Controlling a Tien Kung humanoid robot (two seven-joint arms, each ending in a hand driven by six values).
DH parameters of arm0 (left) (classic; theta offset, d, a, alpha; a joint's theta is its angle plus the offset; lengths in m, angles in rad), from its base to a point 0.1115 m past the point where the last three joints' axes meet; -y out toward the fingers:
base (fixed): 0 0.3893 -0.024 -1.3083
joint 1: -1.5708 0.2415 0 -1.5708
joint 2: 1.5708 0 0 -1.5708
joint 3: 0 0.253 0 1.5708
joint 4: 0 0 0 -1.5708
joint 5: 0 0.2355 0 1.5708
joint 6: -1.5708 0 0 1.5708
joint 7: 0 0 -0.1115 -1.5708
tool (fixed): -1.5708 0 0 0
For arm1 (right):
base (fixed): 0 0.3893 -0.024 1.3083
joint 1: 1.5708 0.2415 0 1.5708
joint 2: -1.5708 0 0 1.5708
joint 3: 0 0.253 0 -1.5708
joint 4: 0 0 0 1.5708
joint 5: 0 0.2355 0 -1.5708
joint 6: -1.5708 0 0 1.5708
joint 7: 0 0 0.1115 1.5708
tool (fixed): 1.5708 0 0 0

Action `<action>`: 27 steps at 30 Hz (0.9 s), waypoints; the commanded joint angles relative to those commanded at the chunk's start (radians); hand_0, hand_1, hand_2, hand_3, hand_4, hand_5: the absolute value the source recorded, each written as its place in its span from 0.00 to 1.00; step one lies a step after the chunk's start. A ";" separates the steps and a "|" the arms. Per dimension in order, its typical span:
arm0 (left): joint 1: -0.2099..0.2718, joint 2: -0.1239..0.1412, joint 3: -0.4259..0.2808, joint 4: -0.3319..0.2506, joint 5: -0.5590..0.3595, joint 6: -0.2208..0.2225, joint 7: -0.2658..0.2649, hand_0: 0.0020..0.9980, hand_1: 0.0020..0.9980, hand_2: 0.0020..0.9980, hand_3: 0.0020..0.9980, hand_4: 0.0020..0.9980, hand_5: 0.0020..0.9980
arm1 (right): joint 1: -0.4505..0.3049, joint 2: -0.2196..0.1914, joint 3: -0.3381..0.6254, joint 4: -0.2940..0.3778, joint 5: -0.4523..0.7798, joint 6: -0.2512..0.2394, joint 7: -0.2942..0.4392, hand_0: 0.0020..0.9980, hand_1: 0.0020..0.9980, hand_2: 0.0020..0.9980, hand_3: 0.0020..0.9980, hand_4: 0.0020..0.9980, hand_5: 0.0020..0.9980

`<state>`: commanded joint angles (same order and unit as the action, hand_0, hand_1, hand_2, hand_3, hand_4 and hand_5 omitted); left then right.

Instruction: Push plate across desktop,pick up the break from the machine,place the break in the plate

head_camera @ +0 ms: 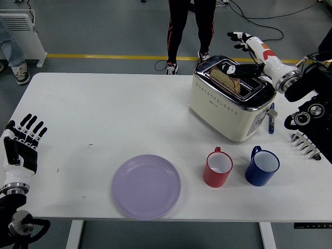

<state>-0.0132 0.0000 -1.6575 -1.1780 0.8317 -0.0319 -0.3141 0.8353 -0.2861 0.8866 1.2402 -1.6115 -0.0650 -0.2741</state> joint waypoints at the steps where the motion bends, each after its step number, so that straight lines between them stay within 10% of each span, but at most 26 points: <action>1: 0.000 0.000 0.003 0.001 0.000 0.000 0.000 0.78 0.78 0.81 0.74 0.56 1.00 | 0.016 0.021 -0.008 -0.020 -0.039 0.015 -0.012 0.91 0.89 0.94 0.96 0.83 0.31; 9: 0.004 0.000 0.017 0.010 -0.003 0.001 0.000 0.78 0.78 0.81 0.73 0.56 1.00 | 0.087 0.159 -0.022 -0.171 -0.364 0.059 -0.052 0.85 0.84 0.88 0.93 0.84 0.30; 27: 0.016 0.000 0.054 0.041 -0.026 -0.003 -0.002 0.78 0.78 0.80 0.73 0.56 1.00 | 0.204 0.286 -0.058 -0.525 -0.467 0.026 -0.024 0.77 0.75 0.74 0.85 0.82 0.28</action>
<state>0.0024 0.0000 -1.6033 -1.1366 0.8059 -0.0351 -0.3163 1.0395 0.0000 0.8285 0.7156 -2.0786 -0.0387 -0.2984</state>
